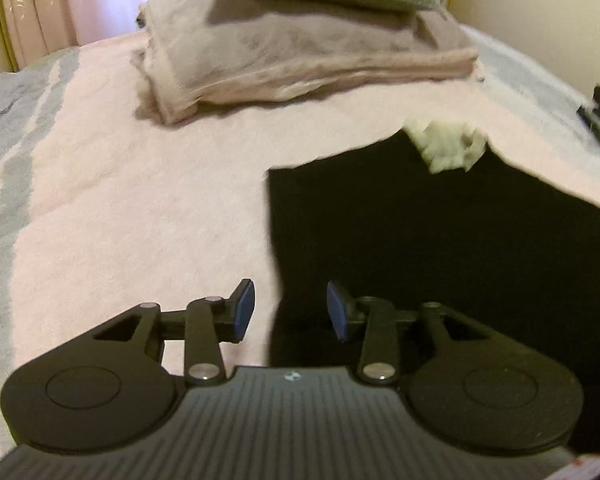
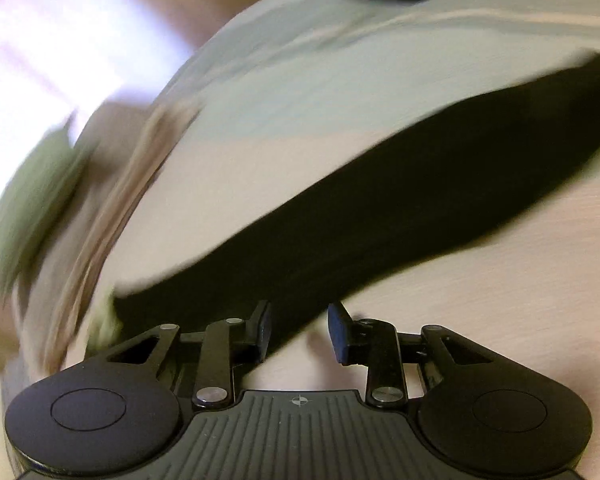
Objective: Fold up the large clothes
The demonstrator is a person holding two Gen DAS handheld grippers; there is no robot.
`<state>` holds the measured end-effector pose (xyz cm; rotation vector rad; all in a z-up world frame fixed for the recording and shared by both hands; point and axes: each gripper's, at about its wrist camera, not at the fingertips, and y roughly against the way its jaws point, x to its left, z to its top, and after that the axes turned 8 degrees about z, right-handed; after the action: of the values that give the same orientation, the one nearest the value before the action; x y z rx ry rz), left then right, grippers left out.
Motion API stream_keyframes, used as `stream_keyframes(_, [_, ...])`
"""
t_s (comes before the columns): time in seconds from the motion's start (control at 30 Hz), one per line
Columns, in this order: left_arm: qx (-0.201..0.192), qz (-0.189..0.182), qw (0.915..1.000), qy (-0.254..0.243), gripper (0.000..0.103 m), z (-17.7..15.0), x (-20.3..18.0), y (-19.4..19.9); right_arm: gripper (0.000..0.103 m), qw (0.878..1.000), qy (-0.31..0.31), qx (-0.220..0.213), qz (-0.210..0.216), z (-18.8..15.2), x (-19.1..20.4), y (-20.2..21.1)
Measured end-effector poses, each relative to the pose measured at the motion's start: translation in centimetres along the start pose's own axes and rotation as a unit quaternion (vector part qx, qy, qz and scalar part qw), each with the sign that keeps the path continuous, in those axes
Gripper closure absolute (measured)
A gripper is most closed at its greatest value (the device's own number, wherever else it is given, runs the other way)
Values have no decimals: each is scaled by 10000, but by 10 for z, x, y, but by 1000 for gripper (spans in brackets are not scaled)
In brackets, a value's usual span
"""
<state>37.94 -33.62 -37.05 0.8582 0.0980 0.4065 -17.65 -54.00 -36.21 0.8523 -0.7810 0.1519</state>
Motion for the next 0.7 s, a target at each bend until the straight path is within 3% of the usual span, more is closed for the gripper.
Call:
stream_keyframes(0.1, [160,-39,9997,173,62,6,-26,-28,74,9916,-1079,-692,-195,29,-70,32])
stream_keyframes(0.23, [658,283,9949,705,63,5,-39,-60,73,9647,-2124,-1547,-154,55,-136,53])
stream_keyframes(0.33, [678,267,9893,1262,59,9,-32,-51,73,9489,-2598,-1787,134,67,-165,48])
stream_keyframes(0.43, [717,320,9854,1511,57,11,-23,-40,74,9486,-2580,-1810,286,76,-165,29])
stream_keyframes(0.47, [724,326,9848,1547,57,12,-20,-36,79,9517,-2461,-1812,306,79,-161,25])
stream_keyframes(0.5, [730,333,9842,1581,57,11,-17,-31,92,9559,-2313,-1804,169,83,-159,29])
stream_keyframes(0.53, [736,352,9835,1615,57,10,-13,-28,100,9627,-2067,-1744,-102,88,-149,29])
stream_keyframes(0.57, [735,359,9825,1675,57,8,-9,-24,100,9706,-1611,-1706,-530,93,-127,31])
stream_keyframes(0.63, [730,309,9805,1799,57,3,-1,-15,101,9782,-334,-1744,-1077,97,-78,42])
stream_keyframes(0.7, [674,286,9798,1862,57,-5,6,-6,101,9618,1474,-1772,-1476,82,3,45])
